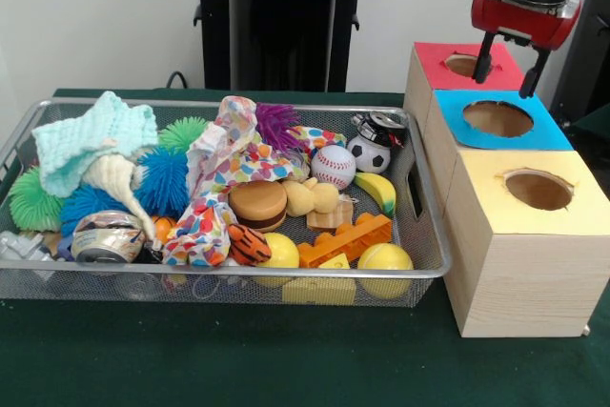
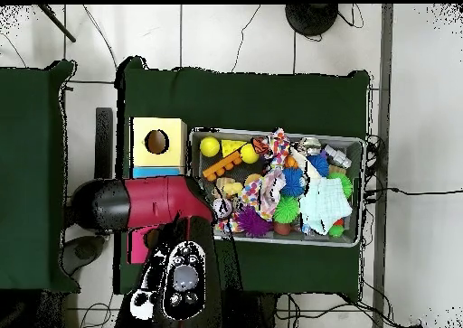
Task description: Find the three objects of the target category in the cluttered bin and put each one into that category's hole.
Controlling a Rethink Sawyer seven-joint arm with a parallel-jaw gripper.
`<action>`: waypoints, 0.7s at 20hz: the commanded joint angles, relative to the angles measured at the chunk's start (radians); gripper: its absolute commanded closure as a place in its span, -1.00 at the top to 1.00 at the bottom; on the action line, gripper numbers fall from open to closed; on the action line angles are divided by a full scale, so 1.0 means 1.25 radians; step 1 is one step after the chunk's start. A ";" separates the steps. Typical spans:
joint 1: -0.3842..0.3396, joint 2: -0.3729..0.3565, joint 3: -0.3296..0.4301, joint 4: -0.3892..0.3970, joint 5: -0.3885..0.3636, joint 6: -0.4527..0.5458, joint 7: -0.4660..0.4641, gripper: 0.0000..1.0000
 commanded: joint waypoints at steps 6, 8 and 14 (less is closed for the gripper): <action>-0.095 -0.023 0.112 0.042 -0.195 -0.038 -0.212 1.00; -0.098 -0.017 0.121 0.035 -0.209 -0.036 -0.181 1.00; -0.103 -0.017 0.146 0.025 -0.241 -0.009 -0.144 1.00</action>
